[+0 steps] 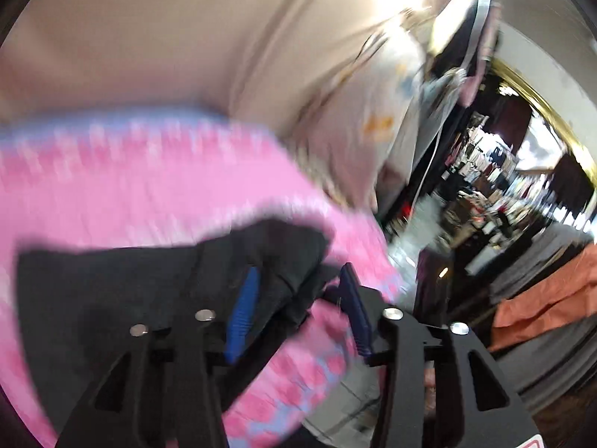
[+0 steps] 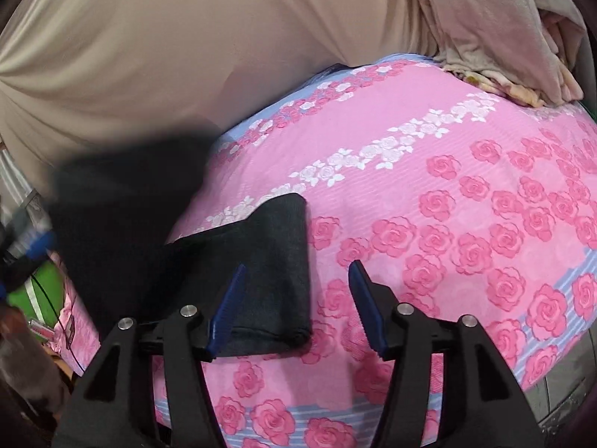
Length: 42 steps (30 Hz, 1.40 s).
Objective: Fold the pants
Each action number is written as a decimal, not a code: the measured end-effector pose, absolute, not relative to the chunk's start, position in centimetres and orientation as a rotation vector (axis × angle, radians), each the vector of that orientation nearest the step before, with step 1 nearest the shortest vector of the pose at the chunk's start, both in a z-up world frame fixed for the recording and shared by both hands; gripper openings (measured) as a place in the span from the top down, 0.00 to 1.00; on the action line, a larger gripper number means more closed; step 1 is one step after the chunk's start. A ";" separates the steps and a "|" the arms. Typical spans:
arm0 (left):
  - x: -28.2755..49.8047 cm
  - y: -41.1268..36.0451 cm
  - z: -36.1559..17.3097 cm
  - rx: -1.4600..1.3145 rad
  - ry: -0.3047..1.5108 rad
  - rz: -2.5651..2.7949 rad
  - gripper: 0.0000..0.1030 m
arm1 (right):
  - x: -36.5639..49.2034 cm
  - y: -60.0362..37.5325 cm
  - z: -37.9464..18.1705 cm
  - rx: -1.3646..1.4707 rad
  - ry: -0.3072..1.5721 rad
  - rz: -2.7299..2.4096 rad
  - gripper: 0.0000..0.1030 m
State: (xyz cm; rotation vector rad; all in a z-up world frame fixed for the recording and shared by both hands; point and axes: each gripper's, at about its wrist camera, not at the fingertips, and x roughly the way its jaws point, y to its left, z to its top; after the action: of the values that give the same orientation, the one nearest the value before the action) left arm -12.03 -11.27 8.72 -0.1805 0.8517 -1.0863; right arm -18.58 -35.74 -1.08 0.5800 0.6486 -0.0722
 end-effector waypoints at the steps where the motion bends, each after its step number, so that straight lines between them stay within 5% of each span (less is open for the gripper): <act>1: -11.6 -11.1 7.5 -0.216 0.890 -1.080 0.57 | -18.8 -36.0 -1.2 0.582 0.648 -0.075 0.46; 4: -11.0 -9.0 6.9 -0.239 0.871 -0.996 0.56 | -19.0 -36.5 -1.2 0.596 0.652 -0.056 0.45; 7: -11.2 -5.6 7.8 -0.186 0.773 -0.805 0.40 | -18.1 -35.7 -1.2 0.608 0.655 0.007 0.45; 11: -12.1 -3.2 8.7 -0.076 0.654 -0.572 0.35 | -15.1 -33.3 -1.8 0.532 0.693 0.061 0.28; 13: -12.2 -2.3 8.3 -0.028 0.625 -0.493 0.32 | -13.0 -32.0 -2.4 0.449 0.734 0.034 0.51; 14: -12.3 -1.7 8.1 -0.022 0.619 -0.464 0.31 | -12.3 -31.5 -2.3 0.406 0.750 0.015 0.80; 17: -11.8 0.6 7.7 -0.051 0.634 -0.432 0.31 | -12.8 -30.7 1.8 0.362 0.654 0.034 0.92; 20: -11.6 1.6 7.5 -0.054 0.627 -0.398 0.28 | -13.5 -31.3 4.6 0.316 0.572 -0.012 0.94; 25: -10.1 2.8 4.8 -0.118 0.710 -0.393 0.27 | -11.5 -34.6 -2.4 0.378 0.791 -0.185 0.93; 28: -9.3 3.5 2.8 -0.177 0.791 -0.406 0.25 | -14.2 -35.0 -2.8 0.545 0.743 -0.096 0.80; 33: -8.9 3.1 0.2 -0.204 0.858 -0.445 0.25 | -12.8 -33.9 -1.3 0.498 0.731 -0.063 0.34; 42: -10.0 2.9 1.3 -0.156 0.814 -0.423 0.24 | -10.8 -33.4 0.1 0.486 0.706 -0.048 0.34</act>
State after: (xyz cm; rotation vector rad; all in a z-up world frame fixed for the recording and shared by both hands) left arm -9.98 2.86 1.29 -0.1556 0.8135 -0.4226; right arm -10.78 -33.40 0.11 0.4861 0.7057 -0.0477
